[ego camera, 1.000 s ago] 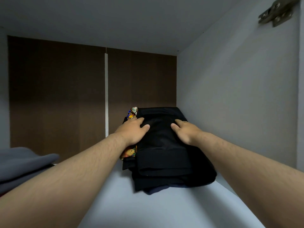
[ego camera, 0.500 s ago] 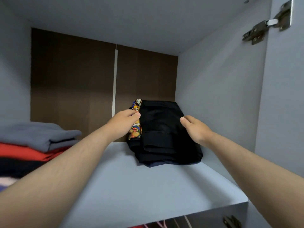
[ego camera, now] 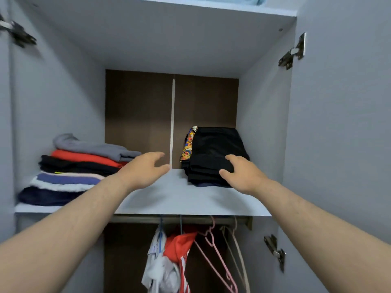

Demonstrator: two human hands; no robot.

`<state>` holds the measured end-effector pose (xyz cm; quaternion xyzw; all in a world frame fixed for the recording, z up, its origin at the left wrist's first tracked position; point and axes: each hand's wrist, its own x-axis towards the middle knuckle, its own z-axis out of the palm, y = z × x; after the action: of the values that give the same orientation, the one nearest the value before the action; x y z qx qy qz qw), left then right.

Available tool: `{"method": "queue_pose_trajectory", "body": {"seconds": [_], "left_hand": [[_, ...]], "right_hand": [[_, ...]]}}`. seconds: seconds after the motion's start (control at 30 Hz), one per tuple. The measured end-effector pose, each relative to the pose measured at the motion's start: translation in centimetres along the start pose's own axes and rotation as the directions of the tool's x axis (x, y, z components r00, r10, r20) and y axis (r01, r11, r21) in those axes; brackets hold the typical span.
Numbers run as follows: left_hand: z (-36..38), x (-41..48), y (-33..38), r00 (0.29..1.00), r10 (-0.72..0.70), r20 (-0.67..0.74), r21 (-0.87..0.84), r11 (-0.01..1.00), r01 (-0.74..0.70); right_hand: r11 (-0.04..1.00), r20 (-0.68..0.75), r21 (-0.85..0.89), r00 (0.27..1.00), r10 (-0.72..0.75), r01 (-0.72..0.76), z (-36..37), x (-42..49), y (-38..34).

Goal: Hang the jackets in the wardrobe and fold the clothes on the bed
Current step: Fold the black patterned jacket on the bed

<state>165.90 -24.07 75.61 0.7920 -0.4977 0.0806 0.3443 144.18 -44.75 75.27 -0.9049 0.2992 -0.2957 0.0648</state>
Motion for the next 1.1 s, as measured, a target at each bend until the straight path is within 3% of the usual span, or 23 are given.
{"method": "queue_pose_trajectory", "body": {"seconds": [0.17,0.57,0.83,1.1], "left_hand": [[-1.0,-7.1,2.6,1.000,-0.029,-0.006,0.153,0.988,0.029],[-2.9,-19.7,7.4,0.997,-0.014,-0.073,0.153,0.988,0.025],[-2.3,-24.4,7.2,0.998,0.045,-0.032,0.205,0.978,-0.037],[1.0,-30.4,4.1,0.992,0.085,0.098,0.453,0.884,-0.120]], "right_hand": [[0.995,0.016,-0.041,0.996,-0.091,0.092,-0.4,-6.2,-2.1],[0.973,-0.035,0.023,0.973,-0.228,0.229,-2.8,-17.2,-3.1],[0.975,-0.025,-0.024,0.975,-0.222,0.221,-3.5,-23.2,-3.5],[0.943,0.064,-0.252,0.976,-0.208,0.218,-3.1,-31.0,-3.9]]}}
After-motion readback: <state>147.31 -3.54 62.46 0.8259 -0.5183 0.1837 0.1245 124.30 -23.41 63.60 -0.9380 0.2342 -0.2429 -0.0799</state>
